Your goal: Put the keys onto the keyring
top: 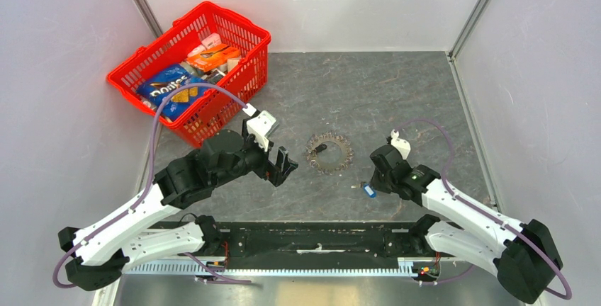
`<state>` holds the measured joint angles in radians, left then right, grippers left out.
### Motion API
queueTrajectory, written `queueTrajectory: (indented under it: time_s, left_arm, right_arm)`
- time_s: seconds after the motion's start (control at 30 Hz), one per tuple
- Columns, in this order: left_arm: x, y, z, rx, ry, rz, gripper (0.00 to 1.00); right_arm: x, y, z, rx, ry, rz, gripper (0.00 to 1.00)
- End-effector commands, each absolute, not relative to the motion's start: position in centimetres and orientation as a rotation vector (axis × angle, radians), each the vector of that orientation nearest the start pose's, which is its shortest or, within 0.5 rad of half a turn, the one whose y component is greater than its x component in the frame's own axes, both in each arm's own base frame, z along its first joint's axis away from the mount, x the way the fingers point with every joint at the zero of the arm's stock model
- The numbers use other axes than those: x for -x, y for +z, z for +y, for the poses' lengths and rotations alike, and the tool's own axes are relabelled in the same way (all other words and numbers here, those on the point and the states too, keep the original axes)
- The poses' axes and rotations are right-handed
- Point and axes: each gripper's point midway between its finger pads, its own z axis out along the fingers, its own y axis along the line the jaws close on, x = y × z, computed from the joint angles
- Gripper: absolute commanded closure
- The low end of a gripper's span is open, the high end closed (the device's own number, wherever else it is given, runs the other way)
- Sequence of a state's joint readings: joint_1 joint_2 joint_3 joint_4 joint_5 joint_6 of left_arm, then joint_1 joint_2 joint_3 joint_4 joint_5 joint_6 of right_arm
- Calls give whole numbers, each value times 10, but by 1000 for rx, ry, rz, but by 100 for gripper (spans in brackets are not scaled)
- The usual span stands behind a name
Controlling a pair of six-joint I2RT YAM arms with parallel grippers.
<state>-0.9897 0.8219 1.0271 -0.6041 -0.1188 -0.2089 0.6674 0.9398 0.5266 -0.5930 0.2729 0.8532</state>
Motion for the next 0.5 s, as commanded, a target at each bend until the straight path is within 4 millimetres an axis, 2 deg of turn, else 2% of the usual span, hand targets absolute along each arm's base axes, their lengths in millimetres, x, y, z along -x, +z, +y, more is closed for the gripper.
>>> queueTrajectory:
  time_s: [0.0, 0.1, 0.23, 0.47]
  left_arm:
    - [-164, 286, -233, -705, -685, 1879, 0]
    - [-164, 285, -233, -705, -685, 1882, 0]
    - [-164, 286, -233, -706, -688, 1879, 0]
    - [-163, 286, -234, -708, -700, 1880, 0]
  right_arm:
    - [-186, 52, 108, -431, 142, 2511, 72]
    - [-187, 57, 109, -435, 161, 2496, 67]
    - [-191, 66, 108, -429, 156, 2471, 52]
    - [-200, 74, 115, -453, 169, 2459, 48]
